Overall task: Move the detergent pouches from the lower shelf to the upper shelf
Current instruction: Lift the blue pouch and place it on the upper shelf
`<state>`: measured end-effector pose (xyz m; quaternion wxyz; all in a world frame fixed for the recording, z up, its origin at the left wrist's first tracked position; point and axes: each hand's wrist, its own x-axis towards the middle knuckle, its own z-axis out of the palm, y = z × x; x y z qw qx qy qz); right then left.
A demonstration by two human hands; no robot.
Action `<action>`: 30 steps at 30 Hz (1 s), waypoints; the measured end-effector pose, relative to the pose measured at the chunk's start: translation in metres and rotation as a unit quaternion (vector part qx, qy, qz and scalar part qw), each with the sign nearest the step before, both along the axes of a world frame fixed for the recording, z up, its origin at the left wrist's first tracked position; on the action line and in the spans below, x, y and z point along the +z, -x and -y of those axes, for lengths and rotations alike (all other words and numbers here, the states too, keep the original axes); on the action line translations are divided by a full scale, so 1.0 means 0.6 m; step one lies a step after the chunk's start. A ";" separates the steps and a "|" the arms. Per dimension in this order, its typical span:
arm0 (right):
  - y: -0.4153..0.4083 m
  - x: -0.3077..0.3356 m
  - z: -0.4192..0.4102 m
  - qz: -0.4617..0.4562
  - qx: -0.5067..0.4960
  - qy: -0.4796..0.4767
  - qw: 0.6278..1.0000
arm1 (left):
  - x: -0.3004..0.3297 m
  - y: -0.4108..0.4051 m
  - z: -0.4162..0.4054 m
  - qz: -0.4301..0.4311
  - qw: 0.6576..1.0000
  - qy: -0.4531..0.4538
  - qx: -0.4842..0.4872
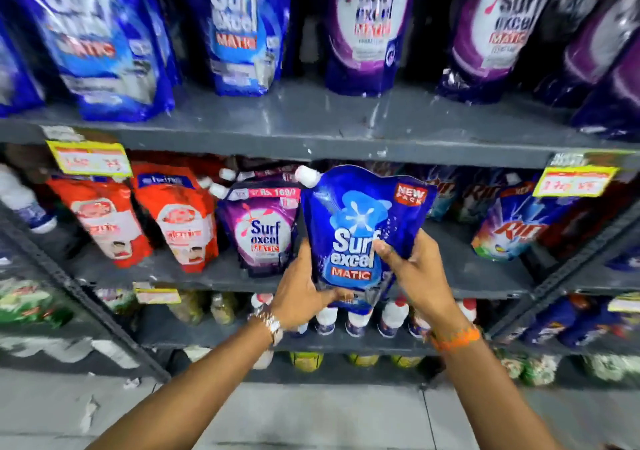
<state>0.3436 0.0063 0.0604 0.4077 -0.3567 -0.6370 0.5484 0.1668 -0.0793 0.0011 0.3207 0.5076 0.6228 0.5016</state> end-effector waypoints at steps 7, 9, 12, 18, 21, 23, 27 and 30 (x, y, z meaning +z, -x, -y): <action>0.035 0.204 0.049 -0.042 0.048 -0.092 0.994 | 0.190 0.032 0.061 -0.030 0.993 -0.110 0.015; 0.064 0.262 0.028 -0.066 0.059 -0.117 0.989 | 0.253 0.061 0.047 -0.038 0.989 -0.145 0.022; 0.120 0.325 -0.010 -0.089 0.060 -0.154 0.982 | 0.322 0.111 0.026 -0.036 0.981 -0.185 0.046; 0.243 0.406 -0.067 -0.085 0.095 -0.177 0.976 | 0.408 0.208 -0.018 -0.037 0.978 -0.181 0.094; 0.287 0.420 -0.082 -0.080 0.097 -0.172 0.977 | 0.427 0.236 -0.037 -0.039 0.980 -0.161 0.113; 0.312 0.425 -0.084 -0.081 0.095 -0.165 0.978 | 0.435 0.256 -0.045 -0.038 0.981 -0.148 0.123; 0.342 0.430 -0.087 -0.077 0.089 -0.151 0.981 | 0.447 0.295 -0.057 -0.045 0.983 -0.123 0.131; 0.351 0.438 -0.092 -0.070 0.091 -0.144 0.983 | 0.456 0.303 -0.063 -0.053 0.984 -0.116 0.124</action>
